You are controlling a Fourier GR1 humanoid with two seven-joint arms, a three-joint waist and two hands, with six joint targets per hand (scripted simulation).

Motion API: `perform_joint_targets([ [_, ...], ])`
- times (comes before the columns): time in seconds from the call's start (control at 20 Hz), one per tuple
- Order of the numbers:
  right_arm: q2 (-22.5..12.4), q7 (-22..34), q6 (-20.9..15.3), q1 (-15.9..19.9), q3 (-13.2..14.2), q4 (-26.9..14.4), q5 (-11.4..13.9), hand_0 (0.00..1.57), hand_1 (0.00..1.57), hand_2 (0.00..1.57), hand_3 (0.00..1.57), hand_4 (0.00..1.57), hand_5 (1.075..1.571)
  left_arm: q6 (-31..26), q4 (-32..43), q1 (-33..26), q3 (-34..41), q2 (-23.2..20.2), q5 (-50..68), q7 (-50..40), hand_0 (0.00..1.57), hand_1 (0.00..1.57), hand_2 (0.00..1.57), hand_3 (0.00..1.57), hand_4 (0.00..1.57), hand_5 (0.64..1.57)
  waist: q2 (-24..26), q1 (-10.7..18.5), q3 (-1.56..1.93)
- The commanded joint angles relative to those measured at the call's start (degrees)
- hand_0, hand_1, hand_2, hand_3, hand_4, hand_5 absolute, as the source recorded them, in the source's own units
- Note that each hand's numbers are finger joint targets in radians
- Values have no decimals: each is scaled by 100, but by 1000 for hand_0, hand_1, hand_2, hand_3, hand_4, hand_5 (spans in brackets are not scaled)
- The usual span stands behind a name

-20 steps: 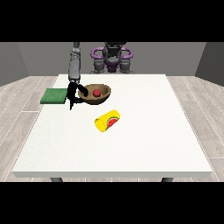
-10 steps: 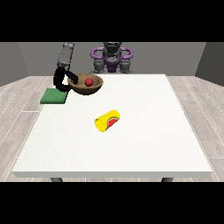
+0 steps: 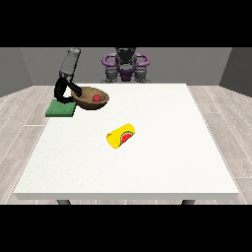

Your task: Pick the cup and pour the ball into the bowl, then pick the bowl and place it on the pad

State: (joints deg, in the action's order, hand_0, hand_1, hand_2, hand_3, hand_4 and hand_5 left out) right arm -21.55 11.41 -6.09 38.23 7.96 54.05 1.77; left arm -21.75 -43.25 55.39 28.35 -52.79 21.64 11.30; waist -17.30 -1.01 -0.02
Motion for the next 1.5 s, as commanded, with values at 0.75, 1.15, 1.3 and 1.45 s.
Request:
perform_joint_targets([
  [0.75,-1613,-1790,1179,255,1140,-1752,-425,1571,1571,1571,586,1299,1552,189,-903,85,26,-198,333,-282,0,0,0,0,127,1532,-735,165,9],
  [1.15,-2133,-2604,1657,85,1358,-2553,-409,1571,1571,1571,678,1248,1564,369,-1595,-139,125,-285,625,-811,0,0,0,0,0,1535,-706,275,11],
  [1.3,-2161,-2202,1974,396,1338,-2545,-522,1571,1571,1571,889,1257,1566,425,-1402,-31,58,-288,633,-922,0,0,0,0,0,1532,-541,116,8],
  [1.45,-2287,-1541,1713,795,1152,-2225,-360,1571,1571,1571,1032,1229,1569,403,-1046,-9,-47,-204,444,-592,0,0,0,0,0,1532,-417,143,-2],
])
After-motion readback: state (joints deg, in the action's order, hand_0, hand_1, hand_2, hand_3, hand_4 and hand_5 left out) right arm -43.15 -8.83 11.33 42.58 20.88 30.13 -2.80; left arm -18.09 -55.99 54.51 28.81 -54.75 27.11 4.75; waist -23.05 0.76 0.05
